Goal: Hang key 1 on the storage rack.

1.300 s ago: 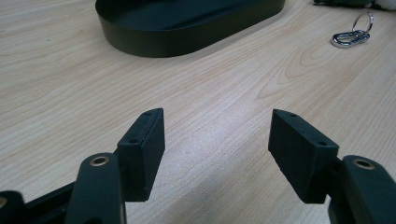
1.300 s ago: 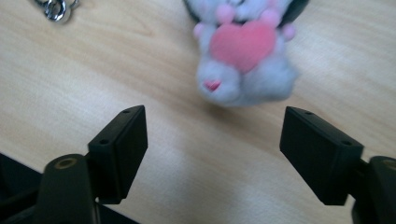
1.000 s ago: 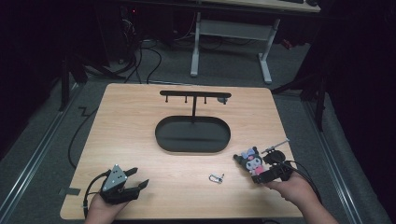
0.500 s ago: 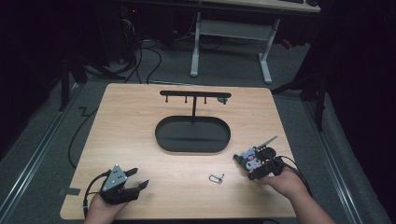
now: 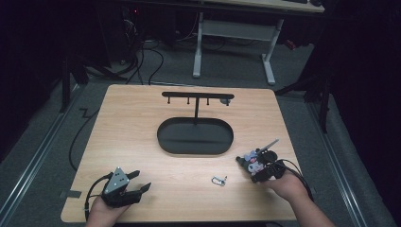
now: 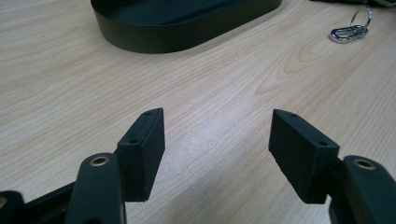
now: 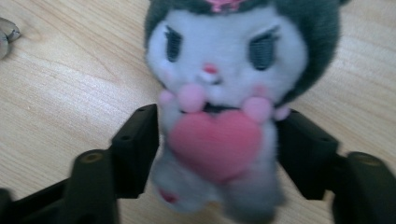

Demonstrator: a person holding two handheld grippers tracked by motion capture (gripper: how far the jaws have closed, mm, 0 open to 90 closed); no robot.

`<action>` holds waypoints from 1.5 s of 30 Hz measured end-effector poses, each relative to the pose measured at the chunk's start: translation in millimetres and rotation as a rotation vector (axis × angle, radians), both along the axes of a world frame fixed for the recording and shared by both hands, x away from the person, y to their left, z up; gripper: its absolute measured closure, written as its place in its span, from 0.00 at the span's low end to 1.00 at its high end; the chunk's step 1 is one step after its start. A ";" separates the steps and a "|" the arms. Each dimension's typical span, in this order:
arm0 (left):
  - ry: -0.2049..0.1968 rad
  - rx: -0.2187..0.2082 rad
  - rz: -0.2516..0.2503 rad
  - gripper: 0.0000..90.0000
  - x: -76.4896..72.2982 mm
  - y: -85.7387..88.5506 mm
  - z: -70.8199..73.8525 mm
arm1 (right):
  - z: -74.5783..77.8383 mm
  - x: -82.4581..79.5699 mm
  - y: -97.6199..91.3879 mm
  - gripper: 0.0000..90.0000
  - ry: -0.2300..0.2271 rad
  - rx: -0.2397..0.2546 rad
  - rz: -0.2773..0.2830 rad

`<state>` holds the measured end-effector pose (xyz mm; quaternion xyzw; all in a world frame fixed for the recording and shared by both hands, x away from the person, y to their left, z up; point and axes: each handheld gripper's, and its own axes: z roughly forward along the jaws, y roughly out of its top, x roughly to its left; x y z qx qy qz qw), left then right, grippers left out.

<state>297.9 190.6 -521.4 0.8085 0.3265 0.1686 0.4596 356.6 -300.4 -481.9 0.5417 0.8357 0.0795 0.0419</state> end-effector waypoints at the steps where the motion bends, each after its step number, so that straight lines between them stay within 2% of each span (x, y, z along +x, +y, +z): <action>1: 0.000 0.000 0.000 0.41 0.0 0.0 0.0 | -0.2 0.0 0.1 0.46 0.000 0.008 0.000; 3: 0.000 -0.001 0.000 0.41 0.0 0.1 0.1 | -0.3 0.2 0.4 0.49 0.006 0.014 -0.017; 6: 0.000 0.000 0.000 0.41 0.0 0.4 0.1 | -0.1 -0.3 0.9 0.52 -0.002 0.004 -0.008; 13: 0.000 -0.002 0.003 0.41 0.1 1.2 0.2 | 6.0 -1.9 2.2 0.53 0.003 0.019 -0.015; 16: 0.000 -0.002 0.003 0.41 0.3 1.2 0.1 | 14.1 -3.5 2.5 0.53 0.004 0.023 -0.011; 21: 0.000 -0.001 0.001 0.41 -0.1 0.6 0.0 | 27.9 -7.7 0.8 0.54 0.020 0.079 -0.012; 23: 0.000 -0.001 0.000 0.41 -0.3 0.4 0.0 | 30.9 -8.7 1.3 0.54 0.024 0.079 -0.014; 26: -0.001 -0.002 0.002 0.41 -0.4 0.2 -0.1 | 44.2 -10.9 2.8 0.54 0.017 0.089 -0.019; 29: 0.000 -0.003 0.002 0.41 -0.3 0.3 -0.2 | 50.3 -10.0 2.4 0.54 0.007 0.095 -0.005; 33: 0.000 -0.005 0.004 0.41 -0.1 0.7 -0.4 | 63.3 -8.2 3.0 0.54 0.001 0.138 -0.018; 45: -0.001 -0.004 0.004 0.41 0.2 1.1 -0.7 | 74.0 -1.5 9.3 0.54 0.010 0.144 -0.009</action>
